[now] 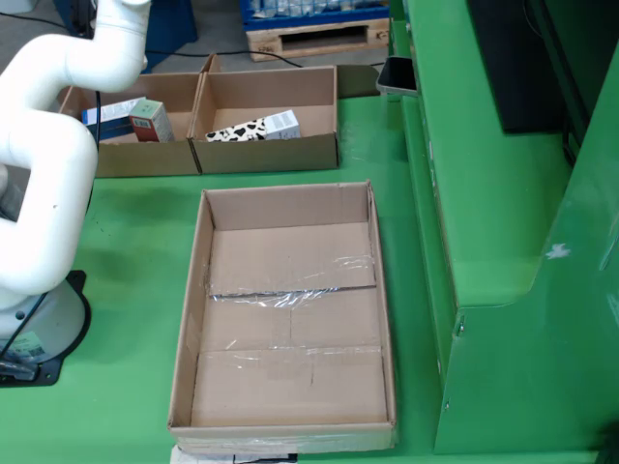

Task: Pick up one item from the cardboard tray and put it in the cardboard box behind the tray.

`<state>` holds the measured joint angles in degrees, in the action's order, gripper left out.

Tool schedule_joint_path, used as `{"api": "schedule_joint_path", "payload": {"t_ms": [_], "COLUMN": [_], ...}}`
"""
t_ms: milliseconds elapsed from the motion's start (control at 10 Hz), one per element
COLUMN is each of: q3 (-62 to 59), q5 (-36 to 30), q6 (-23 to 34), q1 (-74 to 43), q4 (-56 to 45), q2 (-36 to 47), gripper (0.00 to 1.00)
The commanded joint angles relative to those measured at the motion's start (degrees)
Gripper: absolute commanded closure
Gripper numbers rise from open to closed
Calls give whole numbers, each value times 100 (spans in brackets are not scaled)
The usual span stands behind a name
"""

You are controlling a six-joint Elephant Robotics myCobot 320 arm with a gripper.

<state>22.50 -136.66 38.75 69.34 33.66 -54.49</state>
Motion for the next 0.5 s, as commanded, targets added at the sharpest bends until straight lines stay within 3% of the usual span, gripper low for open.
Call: {"api": "schedule_joint_path", "payload": {"t_ms": [0,400], "q3": [1472,1392], "q5": [-182,-406], "q6": [9,-25], "q1": [-36,-69], "q4": [1037,1446], "q2": [50,-442], "gripper": [100,100]}}
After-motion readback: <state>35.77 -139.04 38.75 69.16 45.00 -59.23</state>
